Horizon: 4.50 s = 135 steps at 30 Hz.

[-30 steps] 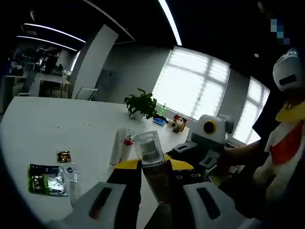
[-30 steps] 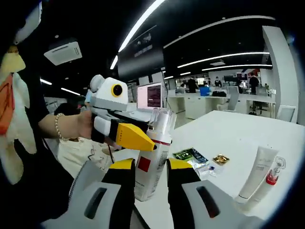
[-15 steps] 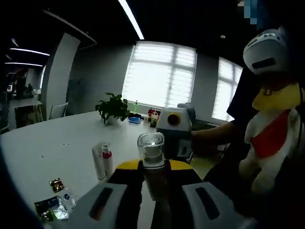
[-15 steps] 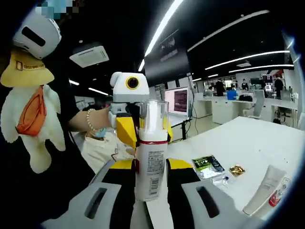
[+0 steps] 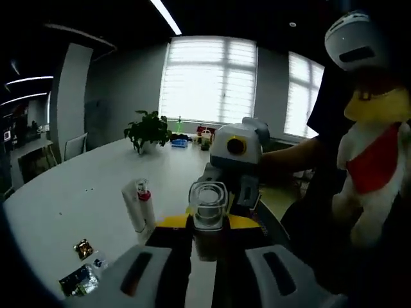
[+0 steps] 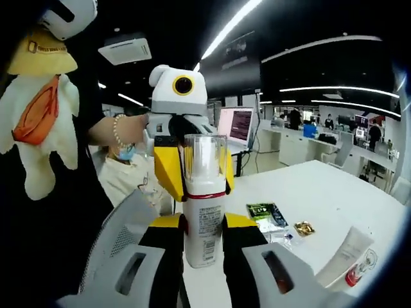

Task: Arrange the skincare products in the storage area until every visible bottle or jar stands upright without overlapping.

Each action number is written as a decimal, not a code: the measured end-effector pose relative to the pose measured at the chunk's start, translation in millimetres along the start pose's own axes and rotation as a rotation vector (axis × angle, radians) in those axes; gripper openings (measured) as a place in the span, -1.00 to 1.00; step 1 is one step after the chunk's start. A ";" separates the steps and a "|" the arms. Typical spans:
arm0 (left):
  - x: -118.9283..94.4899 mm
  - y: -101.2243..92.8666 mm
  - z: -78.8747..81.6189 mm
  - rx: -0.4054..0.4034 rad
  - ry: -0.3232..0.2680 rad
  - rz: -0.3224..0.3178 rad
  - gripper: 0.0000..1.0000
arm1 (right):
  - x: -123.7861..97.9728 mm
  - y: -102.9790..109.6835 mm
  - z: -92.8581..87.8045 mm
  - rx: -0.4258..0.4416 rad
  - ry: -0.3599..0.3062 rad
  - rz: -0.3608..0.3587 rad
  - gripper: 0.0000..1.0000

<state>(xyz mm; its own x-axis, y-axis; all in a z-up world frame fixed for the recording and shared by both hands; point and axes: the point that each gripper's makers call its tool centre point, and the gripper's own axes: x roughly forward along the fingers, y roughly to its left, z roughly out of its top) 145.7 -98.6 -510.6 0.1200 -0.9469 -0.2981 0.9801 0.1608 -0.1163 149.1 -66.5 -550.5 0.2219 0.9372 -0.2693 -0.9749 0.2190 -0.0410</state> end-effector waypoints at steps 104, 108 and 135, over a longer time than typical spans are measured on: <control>195.7 111.6 -106.3 0.062 0.299 -0.037 -0.65 | -60.7 -137.3 -216.6 0.049 0.324 -0.182 -0.54; 206.9 119.5 -103.0 0.039 0.278 -0.016 -0.65 | -68.5 -147.3 -218.0 0.055 0.335 -0.178 -0.54; 220.9 139.2 -96.4 -0.009 0.246 0.077 -0.63 | -74.0 -172.6 -219.6 0.047 0.340 -0.142 -0.54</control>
<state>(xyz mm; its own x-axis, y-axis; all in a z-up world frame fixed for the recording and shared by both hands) 293.4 -258.6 -684.0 0.1510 -0.8359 -0.5277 0.9681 0.2331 -0.0923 296.4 -233.3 -734.8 0.3273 0.7548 -0.5684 -0.9312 0.3599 -0.0583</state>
